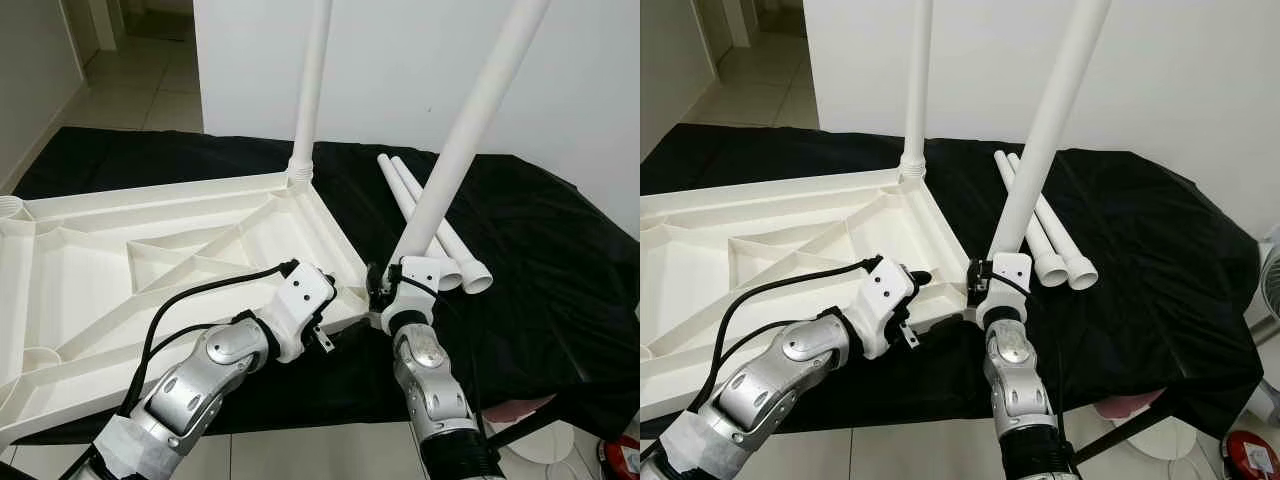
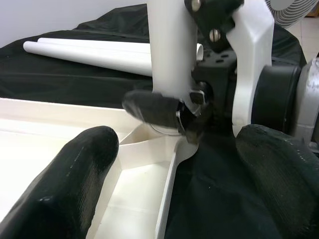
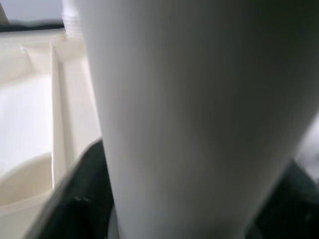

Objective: Building children table

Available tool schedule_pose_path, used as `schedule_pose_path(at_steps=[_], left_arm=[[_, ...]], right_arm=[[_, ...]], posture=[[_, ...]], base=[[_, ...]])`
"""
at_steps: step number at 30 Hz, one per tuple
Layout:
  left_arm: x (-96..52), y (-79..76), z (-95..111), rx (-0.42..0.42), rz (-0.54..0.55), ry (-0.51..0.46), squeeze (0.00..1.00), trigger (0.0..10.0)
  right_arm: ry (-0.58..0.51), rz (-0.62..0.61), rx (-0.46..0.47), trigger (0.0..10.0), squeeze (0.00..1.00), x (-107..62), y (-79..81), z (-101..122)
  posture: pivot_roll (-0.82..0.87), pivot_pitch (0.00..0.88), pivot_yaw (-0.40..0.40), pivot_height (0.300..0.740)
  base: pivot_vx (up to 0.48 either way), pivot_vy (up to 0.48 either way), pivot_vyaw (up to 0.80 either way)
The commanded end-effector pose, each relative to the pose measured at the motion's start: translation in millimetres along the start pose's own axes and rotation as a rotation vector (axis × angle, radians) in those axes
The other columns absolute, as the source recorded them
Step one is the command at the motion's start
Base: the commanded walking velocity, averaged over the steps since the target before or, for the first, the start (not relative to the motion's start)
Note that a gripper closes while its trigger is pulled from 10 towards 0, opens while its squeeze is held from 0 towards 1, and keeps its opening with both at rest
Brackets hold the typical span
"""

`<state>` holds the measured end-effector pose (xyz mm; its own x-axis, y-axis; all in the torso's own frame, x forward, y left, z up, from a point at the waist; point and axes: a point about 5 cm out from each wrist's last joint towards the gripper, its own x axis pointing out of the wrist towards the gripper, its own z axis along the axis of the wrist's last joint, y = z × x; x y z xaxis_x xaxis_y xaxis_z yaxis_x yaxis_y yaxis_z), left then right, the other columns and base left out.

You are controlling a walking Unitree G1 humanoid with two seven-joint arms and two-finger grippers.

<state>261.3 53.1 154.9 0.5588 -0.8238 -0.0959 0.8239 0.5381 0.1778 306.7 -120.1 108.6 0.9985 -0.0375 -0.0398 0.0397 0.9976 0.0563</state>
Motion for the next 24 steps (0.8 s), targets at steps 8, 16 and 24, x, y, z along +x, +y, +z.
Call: schedule_pose_path(at_steps=[8,16,24], left_arm=[[3.4,-5.6,0.5,0.035,-0.102,-0.011,0.00,10.0],[2.7,-5.1,0.0,0.043,-0.095,-0.008,0.00,10.0],[1.8,-3.2,0.4,0.046,-0.090,-0.009,0.00,10.0]], right_arm=[[0.039,0.059,0.000,10.0,1.00,0.8,-11.0,-7.7],[-0.033,0.174,-0.051,10.0,0.00,3.8,-17.4,-3.6],[-0.094,0.386,-0.068,10.0,0.00,8.1,-26.4,5.7]], posture=[[0.01,0.000,-0.120,0.740],[0.01,0.000,-0.120,0.740],[0.01,0.000,-0.109,0.740]], base=[[0.000,0.000,0.00],[0.000,0.000,0.00],[0.000,0.000,0.00]])
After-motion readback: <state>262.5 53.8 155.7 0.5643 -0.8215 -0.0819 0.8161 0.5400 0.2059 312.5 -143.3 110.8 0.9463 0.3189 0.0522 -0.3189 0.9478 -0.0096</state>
